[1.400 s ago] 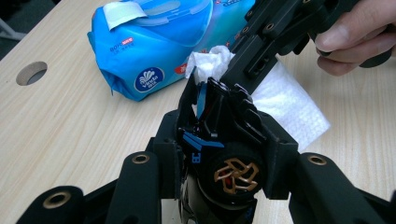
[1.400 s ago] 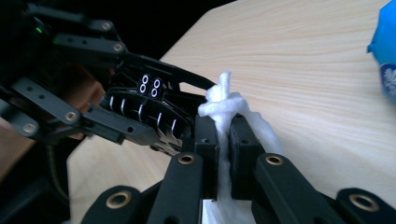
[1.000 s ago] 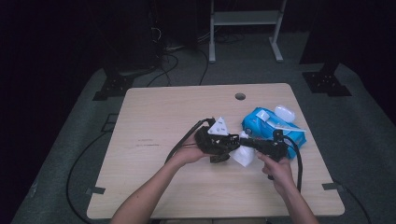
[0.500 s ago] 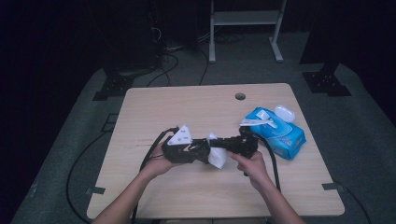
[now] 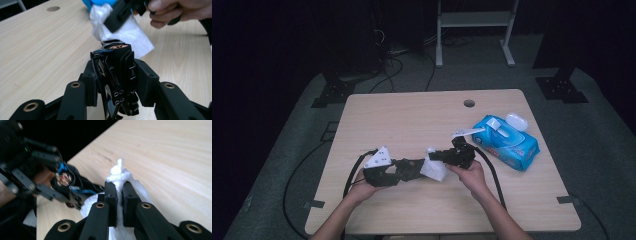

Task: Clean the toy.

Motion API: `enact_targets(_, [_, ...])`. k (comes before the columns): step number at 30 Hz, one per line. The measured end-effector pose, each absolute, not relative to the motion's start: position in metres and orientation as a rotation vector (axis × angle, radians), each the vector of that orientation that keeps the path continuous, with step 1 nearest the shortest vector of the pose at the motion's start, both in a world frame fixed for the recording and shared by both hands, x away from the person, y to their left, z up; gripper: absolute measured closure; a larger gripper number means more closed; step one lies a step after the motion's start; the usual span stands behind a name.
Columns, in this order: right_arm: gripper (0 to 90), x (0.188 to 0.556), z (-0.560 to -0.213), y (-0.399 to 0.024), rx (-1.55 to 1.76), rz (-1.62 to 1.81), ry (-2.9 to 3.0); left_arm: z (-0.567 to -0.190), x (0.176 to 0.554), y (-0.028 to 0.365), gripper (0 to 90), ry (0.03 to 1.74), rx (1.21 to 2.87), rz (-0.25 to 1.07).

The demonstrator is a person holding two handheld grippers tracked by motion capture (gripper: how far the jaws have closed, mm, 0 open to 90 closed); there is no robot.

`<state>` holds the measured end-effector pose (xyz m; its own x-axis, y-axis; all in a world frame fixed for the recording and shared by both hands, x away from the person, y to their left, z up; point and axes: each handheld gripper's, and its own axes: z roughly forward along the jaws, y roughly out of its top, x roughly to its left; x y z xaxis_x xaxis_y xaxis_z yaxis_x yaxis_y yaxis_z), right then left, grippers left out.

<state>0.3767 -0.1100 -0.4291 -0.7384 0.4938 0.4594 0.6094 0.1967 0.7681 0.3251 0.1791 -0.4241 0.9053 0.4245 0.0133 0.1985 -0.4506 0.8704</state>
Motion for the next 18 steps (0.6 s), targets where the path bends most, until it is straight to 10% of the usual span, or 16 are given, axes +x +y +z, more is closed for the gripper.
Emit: enact_targets(18, [84.1,0.367,-0.437,-0.088,-1.028,-1.555,-2.397,-0.449,0.321,0.183,50.3,0.46,2.281,0.25])
